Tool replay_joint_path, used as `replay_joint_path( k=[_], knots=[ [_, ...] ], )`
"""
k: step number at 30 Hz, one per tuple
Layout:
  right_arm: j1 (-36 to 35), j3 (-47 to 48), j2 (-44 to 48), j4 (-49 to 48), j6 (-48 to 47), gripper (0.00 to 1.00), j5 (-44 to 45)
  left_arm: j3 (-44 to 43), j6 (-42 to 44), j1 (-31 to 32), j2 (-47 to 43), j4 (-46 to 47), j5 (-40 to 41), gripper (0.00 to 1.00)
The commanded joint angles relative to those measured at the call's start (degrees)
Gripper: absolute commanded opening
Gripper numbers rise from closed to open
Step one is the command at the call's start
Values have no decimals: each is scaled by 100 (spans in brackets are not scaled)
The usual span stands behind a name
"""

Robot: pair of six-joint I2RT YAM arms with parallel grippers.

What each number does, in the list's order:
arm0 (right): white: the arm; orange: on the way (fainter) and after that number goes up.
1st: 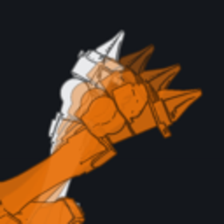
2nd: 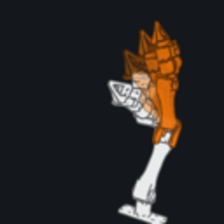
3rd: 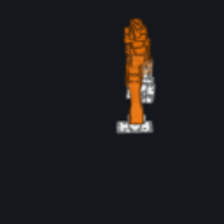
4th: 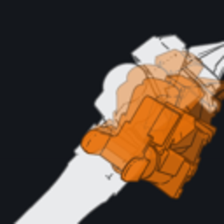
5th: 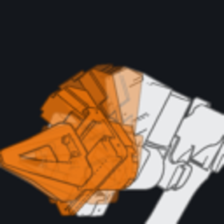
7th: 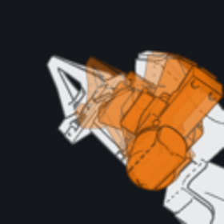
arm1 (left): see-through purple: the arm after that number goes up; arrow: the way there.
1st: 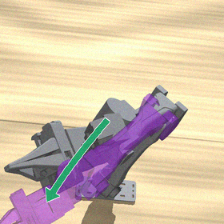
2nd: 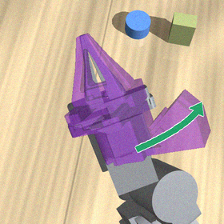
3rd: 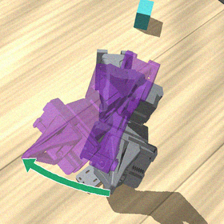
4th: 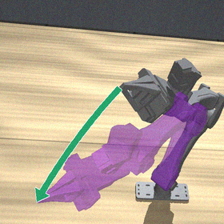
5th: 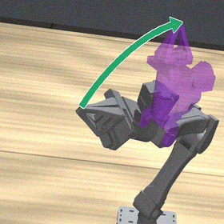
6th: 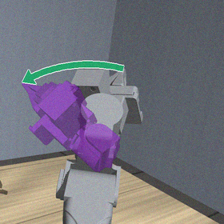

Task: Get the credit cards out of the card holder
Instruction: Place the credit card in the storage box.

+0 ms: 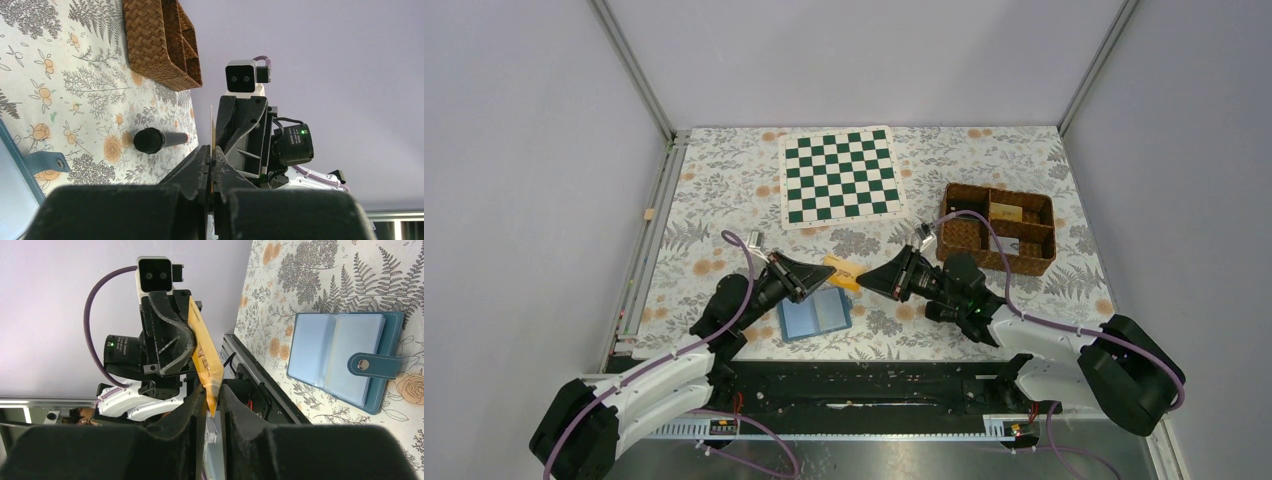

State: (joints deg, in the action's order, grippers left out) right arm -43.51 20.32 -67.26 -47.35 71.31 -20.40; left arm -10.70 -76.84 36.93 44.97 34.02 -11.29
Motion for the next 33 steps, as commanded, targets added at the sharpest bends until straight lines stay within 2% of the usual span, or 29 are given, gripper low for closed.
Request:
replay_joint_path(
  k=[1, 5, 6, 7, 8, 10, 11, 12, 15, 16, 19, 23, 27, 30, 33],
  knots=[
    [-70, -27, -64, -520, 105, 22, 102, 119, -163, 44, -82, 409, 182, 0],
    [-76, -41, -72, -555, 87, 0, 135, 193, -205, 74, -40, 496, 180, 0],
    [-74, -71, -43, -556, 79, 0, 182, 206, -208, 77, -42, 495, 186, 0],
    [-77, -98, -7, -549, 74, 0, 230, 208, -202, 77, -49, 483, 181, 5],
    [-78, -117, 49, -518, 65, 0, 273, 196, -188, 74, -54, 445, 180, 15],
    [-59, -106, 226, -267, -87, 0, 350, 128, -143, 77, -81, 240, 194, 44],
    [-15, -21, 357, -14, -209, 0, 379, 72, -90, 70, -102, 85, 185, 54],
    [41, 74, 495, 348, -359, 0, 403, 9, -16, 71, -133, -85, 176, 60],
    [356, 331, 947, 1298, -852, 0, 391, -215, 298, 80, -240, -675, 109, 71],
    [530, 422, 1161, 1589, -1012, 0, 320, -334, 440, 74, -268, -989, 88, 80],
    [1267, 887, 1549, 2692, -1736, 0, -149, -928, 1120, 74, -231, -2111, -93, 98],
    [2413, 1700, 1556, 4026, -2610, 0, -1184, -1586, 2104, 73, -270, -3407, -120, 99],
    [3447, 2578, 1121, 5407, -3616, 0, -2062, -2226, 2936, 77, -300, -4584, 101, 99],
    [4202, 3227, 607, 6517, -4425, 0, -2628, -2733, 3543, 78, -21, -5309, -104, 99],
    [4931, 4132, 100, 7727, -5351, 0, -2437, -3097, 4061, 72, 238, -5804, -403, 99]
  ],
)
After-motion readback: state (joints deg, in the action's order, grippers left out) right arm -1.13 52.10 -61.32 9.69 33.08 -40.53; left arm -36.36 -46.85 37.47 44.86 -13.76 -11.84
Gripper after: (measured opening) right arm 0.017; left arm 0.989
